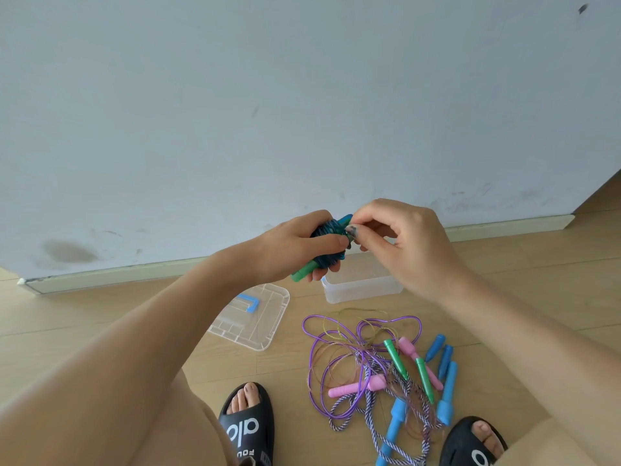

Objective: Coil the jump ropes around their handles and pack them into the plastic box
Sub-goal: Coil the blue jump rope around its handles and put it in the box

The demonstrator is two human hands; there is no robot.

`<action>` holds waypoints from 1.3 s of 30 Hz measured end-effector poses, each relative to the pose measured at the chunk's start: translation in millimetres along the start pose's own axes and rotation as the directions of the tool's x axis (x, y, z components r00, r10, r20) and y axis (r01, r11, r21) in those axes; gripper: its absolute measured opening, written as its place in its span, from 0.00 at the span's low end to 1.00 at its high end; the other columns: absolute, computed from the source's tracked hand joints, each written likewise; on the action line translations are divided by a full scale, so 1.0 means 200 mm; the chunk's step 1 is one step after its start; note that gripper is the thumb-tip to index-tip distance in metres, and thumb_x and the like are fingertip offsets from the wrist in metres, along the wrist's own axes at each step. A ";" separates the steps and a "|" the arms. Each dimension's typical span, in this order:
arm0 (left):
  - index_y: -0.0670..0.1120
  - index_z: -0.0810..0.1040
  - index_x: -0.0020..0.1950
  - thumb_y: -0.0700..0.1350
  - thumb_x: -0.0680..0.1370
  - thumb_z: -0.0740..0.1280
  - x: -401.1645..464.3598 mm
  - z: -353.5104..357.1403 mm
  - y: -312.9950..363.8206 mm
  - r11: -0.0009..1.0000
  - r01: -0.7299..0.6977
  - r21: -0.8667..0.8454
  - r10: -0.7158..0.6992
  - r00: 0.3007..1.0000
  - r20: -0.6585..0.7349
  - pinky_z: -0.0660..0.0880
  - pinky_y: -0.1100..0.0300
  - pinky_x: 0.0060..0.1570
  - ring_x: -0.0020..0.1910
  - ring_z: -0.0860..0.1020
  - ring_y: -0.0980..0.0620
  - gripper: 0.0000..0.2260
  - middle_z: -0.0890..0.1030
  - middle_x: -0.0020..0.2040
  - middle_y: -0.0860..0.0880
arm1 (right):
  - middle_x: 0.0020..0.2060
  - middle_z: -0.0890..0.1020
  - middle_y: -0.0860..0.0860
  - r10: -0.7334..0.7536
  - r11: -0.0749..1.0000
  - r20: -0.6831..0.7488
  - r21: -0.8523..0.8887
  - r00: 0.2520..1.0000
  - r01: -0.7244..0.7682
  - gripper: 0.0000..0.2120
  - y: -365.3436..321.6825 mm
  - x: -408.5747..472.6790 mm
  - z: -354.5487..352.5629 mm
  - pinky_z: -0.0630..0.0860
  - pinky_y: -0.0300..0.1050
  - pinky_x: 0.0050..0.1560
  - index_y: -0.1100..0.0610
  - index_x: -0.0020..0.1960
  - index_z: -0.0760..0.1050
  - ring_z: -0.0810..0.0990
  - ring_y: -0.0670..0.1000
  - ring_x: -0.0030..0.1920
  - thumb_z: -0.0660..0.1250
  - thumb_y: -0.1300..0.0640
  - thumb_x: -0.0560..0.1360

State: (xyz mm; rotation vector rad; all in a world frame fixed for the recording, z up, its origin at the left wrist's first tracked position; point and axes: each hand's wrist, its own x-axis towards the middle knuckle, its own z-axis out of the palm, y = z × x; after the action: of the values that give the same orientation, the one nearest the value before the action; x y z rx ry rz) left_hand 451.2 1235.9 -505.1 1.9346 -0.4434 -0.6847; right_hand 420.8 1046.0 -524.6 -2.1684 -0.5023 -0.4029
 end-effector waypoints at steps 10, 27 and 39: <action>0.41 0.70 0.49 0.45 0.82 0.64 0.00 -0.01 -0.01 1.000 -0.018 -0.021 0.017 0.999 -0.036 0.71 0.57 0.33 0.32 0.74 0.46 0.07 0.81 0.39 0.44 | 0.32 0.79 0.39 0.297 0.895 -0.007 0.350 0.955 -0.276 0.04 -0.06 -0.01 0.04 0.70 0.31 0.40 0.59 0.45 0.80 0.75 0.40 0.35 0.68 0.63 0.78; 0.42 0.71 0.49 0.47 0.81 0.64 0.03 0.00 -0.01 1.000 -0.018 0.013 0.019 0.997 -0.073 0.72 0.56 0.33 0.32 0.76 0.47 0.08 0.82 0.40 0.44 | 0.39 0.84 0.48 0.263 0.952 -0.178 0.207 0.948 -0.226 0.02 -0.05 -0.01 0.07 0.77 0.40 0.42 0.57 0.46 0.80 0.81 0.47 0.39 0.71 0.63 0.75; 0.42 0.71 0.49 0.47 0.81 0.65 0.02 -0.02 -0.02 0.999 -0.007 -0.037 0.006 0.999 -0.039 0.72 0.56 0.36 0.34 0.75 0.46 0.08 0.81 0.41 0.43 | 0.39 0.83 0.48 0.314 0.912 -0.104 0.308 0.944 -0.270 0.02 -0.05 0.00 0.07 0.74 0.37 0.42 0.58 0.46 0.80 0.80 0.47 0.39 0.70 0.62 0.77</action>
State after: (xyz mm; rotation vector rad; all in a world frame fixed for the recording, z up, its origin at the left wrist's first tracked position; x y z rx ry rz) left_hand 456.3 1239.0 -508.2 1.9073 -0.4097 -0.6454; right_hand 417.4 1062.0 -526.7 -1.8720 -0.1338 -0.3032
